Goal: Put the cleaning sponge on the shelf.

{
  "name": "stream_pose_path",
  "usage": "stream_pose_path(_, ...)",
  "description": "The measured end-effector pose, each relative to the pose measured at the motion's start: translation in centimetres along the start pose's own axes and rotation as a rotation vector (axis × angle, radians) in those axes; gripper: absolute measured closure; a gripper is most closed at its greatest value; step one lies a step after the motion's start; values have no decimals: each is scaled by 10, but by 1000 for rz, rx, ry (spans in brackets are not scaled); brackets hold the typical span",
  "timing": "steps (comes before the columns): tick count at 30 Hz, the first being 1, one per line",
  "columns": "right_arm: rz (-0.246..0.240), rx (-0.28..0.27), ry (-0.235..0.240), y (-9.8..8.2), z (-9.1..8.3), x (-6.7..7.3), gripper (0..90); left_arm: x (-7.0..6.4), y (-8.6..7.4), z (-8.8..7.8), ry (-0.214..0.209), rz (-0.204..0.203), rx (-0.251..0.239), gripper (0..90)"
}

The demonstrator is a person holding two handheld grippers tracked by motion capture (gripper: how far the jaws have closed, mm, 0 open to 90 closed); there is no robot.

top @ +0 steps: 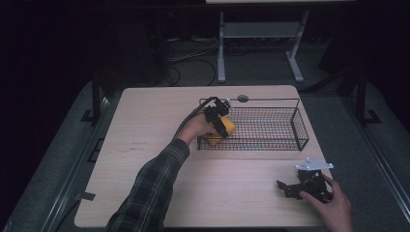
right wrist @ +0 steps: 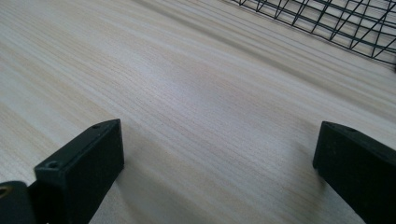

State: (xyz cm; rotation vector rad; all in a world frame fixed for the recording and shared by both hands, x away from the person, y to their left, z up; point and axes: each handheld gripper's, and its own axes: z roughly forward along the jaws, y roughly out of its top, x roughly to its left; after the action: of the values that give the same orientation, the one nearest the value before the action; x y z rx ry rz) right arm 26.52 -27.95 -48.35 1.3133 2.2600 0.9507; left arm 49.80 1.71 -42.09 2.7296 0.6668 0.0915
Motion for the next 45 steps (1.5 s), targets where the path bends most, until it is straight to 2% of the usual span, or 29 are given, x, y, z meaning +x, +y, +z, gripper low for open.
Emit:
stream_pose_path(6,2,1,0,0,0,0,13,0,1,-6,2,-2,-28,136)
stream_pose_path(17,0,2,-1,0,0,0,13,-4,-2,-41,23,28,-107,137)
stream_pose_path(19,2,2,0,0,0,0,13,-4,-4,-46,24,15,-124,137)
stream_pose_path(23,3,2,1,0,0,0,13,-5,-8,-53,23,18,-142,137)
stream_pose_path(29,3,2,1,0,0,0,13,-7,-19,-64,34,24,-160,137)
stream_pose_path(32,4,3,1,0,0,0,13,-8,-28,-69,35,8,-169,137)
stream_pose_path(35,5,4,0,0,0,0,13,-8,-36,-75,44,9,-172,138)
stream_pose_path(45,4,4,0,0,0,0,13,-8,-72,-99,71,-14,-207,139)
